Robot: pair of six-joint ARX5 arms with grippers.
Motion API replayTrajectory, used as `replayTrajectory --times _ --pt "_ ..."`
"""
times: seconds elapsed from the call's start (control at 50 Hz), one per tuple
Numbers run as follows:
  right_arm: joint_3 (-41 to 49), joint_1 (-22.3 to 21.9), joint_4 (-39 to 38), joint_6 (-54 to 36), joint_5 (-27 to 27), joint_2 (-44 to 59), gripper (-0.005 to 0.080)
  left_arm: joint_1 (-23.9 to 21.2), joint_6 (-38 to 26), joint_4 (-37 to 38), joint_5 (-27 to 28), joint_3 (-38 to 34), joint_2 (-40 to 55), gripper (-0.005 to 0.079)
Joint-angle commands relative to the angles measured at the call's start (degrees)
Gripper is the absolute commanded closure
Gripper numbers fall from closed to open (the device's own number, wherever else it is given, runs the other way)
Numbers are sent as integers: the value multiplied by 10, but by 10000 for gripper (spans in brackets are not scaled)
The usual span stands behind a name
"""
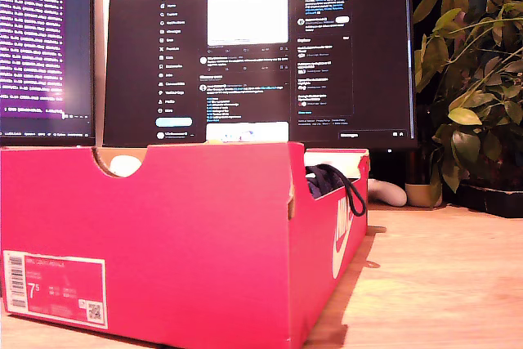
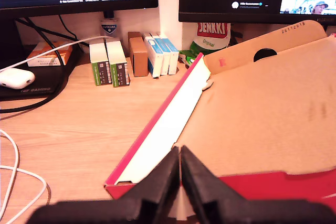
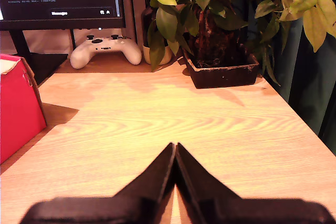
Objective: Close the red shoebox by pushing the lid with your left arm and holding the box in place with your right arm
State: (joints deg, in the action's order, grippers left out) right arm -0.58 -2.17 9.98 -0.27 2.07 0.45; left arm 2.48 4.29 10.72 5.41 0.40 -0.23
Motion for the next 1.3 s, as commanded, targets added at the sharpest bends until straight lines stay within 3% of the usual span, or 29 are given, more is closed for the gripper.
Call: replayTrajectory --times 0.0,0.36,0.44,0.52,0.7,0.86,1.02,1.28 --pt "3 0 -4 1 0 -3 764 2 -2 9 -1 -19 -5 761" --pt "3 0 -5 8 -6 -3 764 2 -2 9 2 -19 -5 761" --pt "3 0 -12 45 -7 -3 764 2 1 7 3 -19 -5 761" --pt "1 0 -31 97 -11 -3 764 1 49 -3 18 -19 -5 761" --pt "-34 0 -43 158 -78 -3 764 1 115 -38 42 -6 -5 761" --pt "-85 0 -38 170 -96 -3 764 1 134 -38 57 40 -5 761" --pt "-141 0 17 170 -115 19 764 1 139 -28 78 98 20 761" --pt "-190 3 75 170 -224 145 764 2 136 10 140 216 185 761"
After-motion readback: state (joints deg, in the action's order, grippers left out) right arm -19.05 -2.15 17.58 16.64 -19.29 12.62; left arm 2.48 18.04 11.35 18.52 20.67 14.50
